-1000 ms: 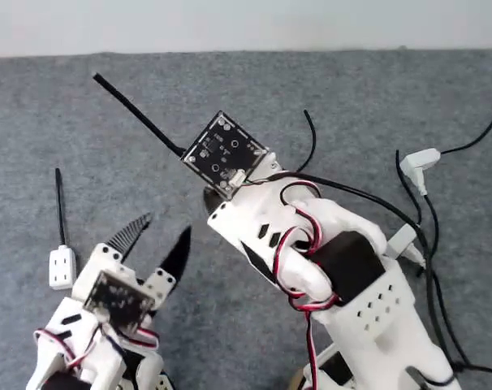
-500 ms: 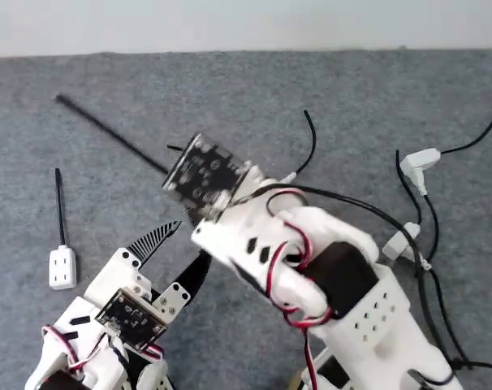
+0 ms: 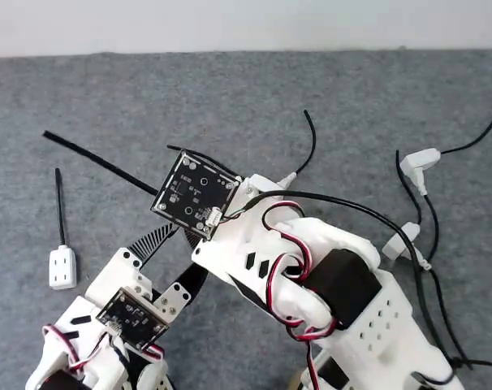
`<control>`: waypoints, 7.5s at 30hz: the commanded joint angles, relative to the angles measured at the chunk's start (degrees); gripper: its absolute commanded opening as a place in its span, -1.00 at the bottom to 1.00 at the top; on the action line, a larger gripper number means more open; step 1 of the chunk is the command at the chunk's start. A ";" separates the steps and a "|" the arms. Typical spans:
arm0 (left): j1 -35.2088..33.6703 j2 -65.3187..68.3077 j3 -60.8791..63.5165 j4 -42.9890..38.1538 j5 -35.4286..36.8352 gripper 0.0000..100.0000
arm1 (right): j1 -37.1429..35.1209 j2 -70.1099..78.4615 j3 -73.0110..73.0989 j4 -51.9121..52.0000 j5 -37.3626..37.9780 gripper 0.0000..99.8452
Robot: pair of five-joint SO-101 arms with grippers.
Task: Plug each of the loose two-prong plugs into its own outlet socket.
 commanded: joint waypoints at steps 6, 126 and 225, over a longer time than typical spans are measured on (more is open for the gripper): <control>0.35 -1.14 -1.10 0.44 2.46 -0.63 | -0.66 -1.45 -1.14 -5.93 3.08 -0.98; -38.68 -0.88 6.11 -14.07 0.35 -0.63 | -6.90 -4.79 -4.66 1.63 1.41 -0.99; -131.96 77.36 -2.33 -70.95 14.24 -0.62 | -5.76 87.96 -68.66 5.32 -9.67 -0.98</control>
